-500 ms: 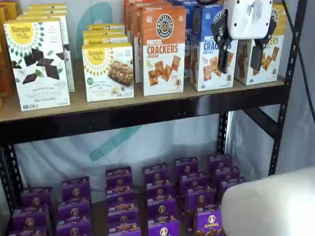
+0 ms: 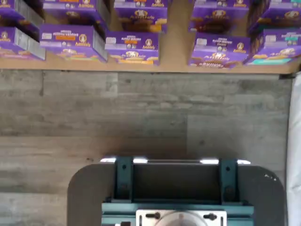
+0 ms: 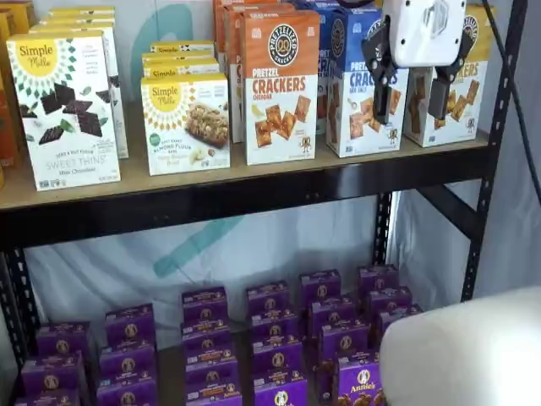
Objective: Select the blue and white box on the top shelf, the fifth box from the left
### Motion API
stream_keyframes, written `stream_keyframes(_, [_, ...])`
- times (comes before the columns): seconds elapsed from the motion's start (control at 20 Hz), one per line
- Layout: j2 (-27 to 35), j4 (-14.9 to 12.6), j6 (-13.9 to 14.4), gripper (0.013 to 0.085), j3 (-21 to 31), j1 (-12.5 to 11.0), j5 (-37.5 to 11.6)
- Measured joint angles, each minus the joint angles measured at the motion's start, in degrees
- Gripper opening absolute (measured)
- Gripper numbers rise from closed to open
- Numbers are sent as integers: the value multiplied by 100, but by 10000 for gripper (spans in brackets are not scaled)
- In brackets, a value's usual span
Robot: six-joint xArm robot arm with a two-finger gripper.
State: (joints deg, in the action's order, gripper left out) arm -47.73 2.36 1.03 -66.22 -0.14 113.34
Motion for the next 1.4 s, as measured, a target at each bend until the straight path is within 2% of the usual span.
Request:
stream_keyframes(0.25, [196,-174,-47,850,-97,17,-369])
stream_keyframes(0.6, [830,-289,-166,850,-684,-66,-551])
stream_keyframes(1.1, [1569,-378,-350,850,-1416,-233,-770])
stream_keyframes(1.4, [1854,-273,-476,850,-1755,-396,-922])
